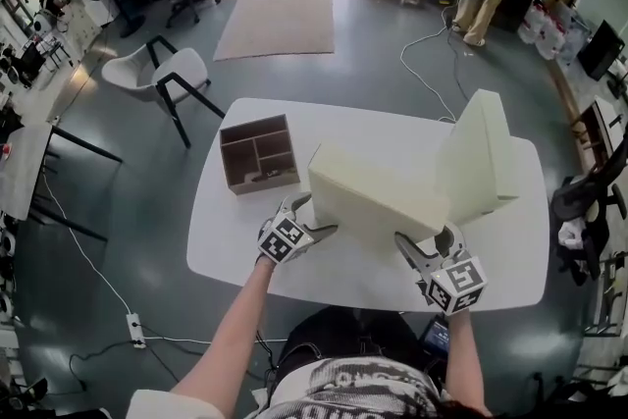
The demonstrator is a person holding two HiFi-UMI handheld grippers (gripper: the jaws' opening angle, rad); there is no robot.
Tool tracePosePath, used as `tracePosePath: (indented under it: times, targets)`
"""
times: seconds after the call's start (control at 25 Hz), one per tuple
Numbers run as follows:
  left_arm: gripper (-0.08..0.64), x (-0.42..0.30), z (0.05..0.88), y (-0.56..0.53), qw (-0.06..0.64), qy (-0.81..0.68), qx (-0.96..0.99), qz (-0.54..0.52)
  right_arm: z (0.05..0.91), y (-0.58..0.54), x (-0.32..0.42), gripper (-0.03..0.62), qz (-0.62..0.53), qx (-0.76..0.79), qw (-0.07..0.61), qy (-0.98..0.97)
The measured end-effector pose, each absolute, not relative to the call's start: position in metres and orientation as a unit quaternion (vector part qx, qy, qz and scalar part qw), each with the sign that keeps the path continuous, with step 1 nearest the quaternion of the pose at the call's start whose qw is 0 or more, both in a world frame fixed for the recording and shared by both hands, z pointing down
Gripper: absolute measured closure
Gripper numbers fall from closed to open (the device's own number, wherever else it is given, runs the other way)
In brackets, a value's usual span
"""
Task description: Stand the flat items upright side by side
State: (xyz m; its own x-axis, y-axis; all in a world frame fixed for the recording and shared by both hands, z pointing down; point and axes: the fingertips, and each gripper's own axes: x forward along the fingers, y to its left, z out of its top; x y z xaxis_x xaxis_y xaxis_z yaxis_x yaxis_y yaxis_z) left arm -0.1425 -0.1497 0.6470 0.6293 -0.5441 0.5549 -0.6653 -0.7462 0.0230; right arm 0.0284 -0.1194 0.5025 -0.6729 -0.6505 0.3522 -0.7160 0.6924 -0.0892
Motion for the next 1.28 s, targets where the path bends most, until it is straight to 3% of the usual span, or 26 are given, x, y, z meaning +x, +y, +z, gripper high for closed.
tracePosePath:
  times: [0.24,0.56,0.72,1.28]
  targets:
    - [0.138,-0.135,0.607,-0.155,0.131,-0.385,0.896,0.179,0.503,-0.111,0.038,0.268,0.104,0.485,0.135,-0.858]
    - [0.161,-0.046,0.571,-0.146,0.106,-0.312,0.933,0.145,0.501,-0.117,0.062,0.270,0.101,0.607,0.114,-0.780]
    - [0.210,-0.012,0.556,-0.147,0.096,-0.281,0.945,0.134,0.499,-0.123,0.079,0.270,0.104,0.656,0.100,-0.741]
    - [0.213,0.027,0.549,-0.170,0.077,-0.196,0.966,0.152,0.502,-0.120,0.082,0.302,0.092,0.605,0.124,-0.781]
